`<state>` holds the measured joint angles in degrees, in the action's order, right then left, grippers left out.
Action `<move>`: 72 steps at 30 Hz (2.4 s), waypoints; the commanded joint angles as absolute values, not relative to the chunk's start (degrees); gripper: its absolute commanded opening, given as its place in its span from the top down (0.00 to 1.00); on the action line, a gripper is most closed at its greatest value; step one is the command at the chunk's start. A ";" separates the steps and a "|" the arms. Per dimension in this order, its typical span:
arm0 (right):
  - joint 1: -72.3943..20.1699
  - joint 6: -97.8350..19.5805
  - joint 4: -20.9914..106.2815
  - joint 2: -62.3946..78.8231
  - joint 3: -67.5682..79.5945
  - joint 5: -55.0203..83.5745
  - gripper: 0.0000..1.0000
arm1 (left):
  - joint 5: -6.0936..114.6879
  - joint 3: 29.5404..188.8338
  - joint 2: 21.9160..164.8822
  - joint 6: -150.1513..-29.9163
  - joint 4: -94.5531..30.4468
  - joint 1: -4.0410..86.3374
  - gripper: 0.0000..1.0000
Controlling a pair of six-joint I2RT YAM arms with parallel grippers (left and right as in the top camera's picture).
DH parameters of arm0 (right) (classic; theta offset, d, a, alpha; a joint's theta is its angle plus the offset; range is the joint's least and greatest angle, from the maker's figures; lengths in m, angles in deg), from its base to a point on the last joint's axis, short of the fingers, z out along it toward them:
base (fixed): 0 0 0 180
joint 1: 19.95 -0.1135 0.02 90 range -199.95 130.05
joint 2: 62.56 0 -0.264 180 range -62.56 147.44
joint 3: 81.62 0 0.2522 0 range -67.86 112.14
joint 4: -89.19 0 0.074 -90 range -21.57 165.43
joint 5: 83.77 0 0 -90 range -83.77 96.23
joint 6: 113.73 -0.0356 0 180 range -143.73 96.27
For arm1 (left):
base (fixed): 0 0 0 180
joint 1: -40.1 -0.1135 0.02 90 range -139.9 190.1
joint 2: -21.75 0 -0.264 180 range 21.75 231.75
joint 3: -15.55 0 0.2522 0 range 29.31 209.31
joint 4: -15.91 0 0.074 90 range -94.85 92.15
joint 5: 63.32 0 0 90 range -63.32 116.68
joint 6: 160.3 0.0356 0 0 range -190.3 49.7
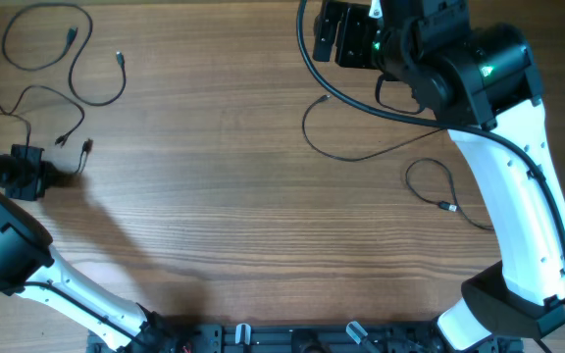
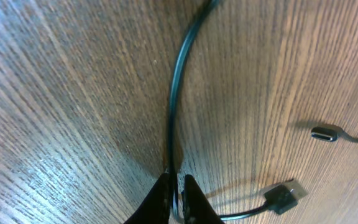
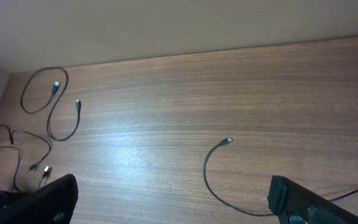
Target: Untangle cables
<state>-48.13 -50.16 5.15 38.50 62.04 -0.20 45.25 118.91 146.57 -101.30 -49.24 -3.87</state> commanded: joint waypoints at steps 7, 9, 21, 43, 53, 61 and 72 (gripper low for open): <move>-48.05 -49.23 5.50 39.35 62.72 -0.09 0.00 | 53.88 123.48 140.99 -101.21 -48.26 -2.23 0.57; -48.05 -49.40 6.55 39.35 62.72 -0.07 0.00 | 52.55 123.48 138.33 -93.61 -42.10 1.01 0.52; -48.05 -49.40 5.30 39.35 62.72 0.61 0.00 | 23.52 123.39 144.16 -90.22 -22.38 16.48 0.27; -48.05 -49.40 4.41 39.35 62.72 3.36 0.00 | 21.99 123.42 150.28 -90.20 -18.86 15.76 0.96; -48.05 -49.38 4.19 39.35 62.72 3.36 0.00 | 24.24 123.46 140.25 -91.73 -30.23 15.70 0.96; -48.05 -49.27 2.13 39.35 62.72 3.36 0.00 | 9.05 123.46 140.25 -91.75 -40.76 15.30 0.96; -48.05 -49.25 2.90 39.35 62.72 3.36 0.00 | 15.94 123.37 140.49 -91.68 -42.49 12.68 0.21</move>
